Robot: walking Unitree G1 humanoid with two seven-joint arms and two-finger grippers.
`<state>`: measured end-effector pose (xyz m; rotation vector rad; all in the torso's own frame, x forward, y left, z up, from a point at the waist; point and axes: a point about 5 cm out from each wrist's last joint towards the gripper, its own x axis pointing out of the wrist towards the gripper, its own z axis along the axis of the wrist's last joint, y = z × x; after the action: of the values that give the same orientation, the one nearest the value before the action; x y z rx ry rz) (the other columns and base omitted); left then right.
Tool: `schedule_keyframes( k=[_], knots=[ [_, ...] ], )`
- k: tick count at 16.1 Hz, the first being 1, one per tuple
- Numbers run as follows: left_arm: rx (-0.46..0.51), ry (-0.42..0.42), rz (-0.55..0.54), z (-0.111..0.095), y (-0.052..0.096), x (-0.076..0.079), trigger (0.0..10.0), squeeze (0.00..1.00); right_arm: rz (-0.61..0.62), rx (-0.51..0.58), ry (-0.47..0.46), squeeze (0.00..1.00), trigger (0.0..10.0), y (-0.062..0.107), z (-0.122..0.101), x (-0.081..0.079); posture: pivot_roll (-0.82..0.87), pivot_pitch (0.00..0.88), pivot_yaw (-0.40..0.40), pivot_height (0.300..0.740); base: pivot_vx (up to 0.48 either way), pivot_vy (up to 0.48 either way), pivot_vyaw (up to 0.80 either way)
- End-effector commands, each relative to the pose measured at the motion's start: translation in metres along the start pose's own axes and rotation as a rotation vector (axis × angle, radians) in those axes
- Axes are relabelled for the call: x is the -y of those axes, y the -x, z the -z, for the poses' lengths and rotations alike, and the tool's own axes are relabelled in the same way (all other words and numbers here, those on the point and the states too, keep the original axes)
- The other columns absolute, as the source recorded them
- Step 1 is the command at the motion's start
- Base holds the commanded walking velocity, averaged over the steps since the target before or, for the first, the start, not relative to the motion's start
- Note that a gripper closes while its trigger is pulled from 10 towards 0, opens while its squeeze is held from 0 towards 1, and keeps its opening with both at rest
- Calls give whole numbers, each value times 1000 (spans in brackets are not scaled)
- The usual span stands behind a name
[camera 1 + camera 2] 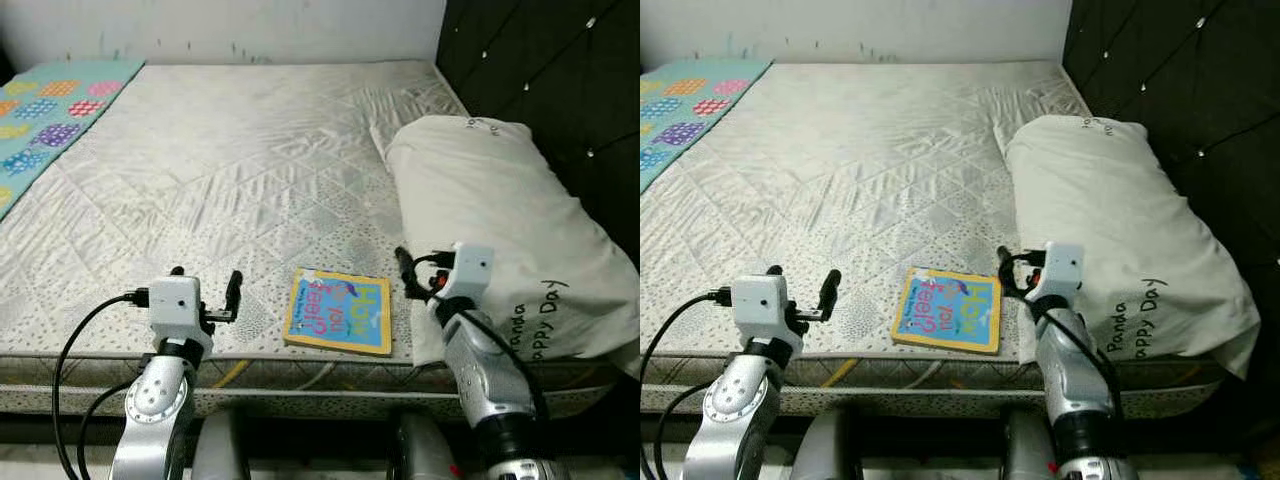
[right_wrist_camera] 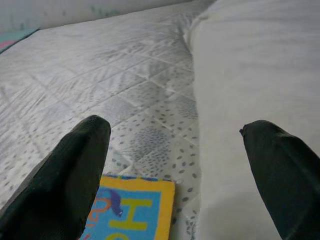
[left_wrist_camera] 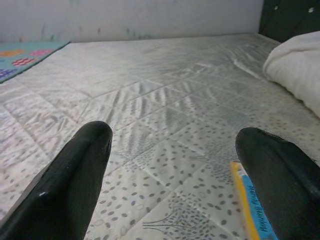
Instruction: Clean up the room
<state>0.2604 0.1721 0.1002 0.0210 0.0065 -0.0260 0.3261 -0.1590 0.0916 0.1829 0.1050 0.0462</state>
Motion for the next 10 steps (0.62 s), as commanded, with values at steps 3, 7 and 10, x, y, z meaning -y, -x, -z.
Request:
schedule_keyframes(
  k=[3, 7, 10],
  knots=[
    [23, -15, -23, -1, -5, -7, 10000, 0, 20, 38, -5, 0, 10000, -9, -12, 4, -37, 0, 21, 600, 0, 0, 0],
    [18, -33, -48, 3, 1, -12, 10000, 0, 18, 33, -13, 0, 10000, -7, -10, 3, -26, 0, 14, 632, 0, 0, 0],
    [32, -38, -62, 2, 2, -13, 10000, 0, 22, 29, -17, 0, 10000, -5, -7, 4, -22, 0, 11, 650, 0, 0, 0]
  ],
)
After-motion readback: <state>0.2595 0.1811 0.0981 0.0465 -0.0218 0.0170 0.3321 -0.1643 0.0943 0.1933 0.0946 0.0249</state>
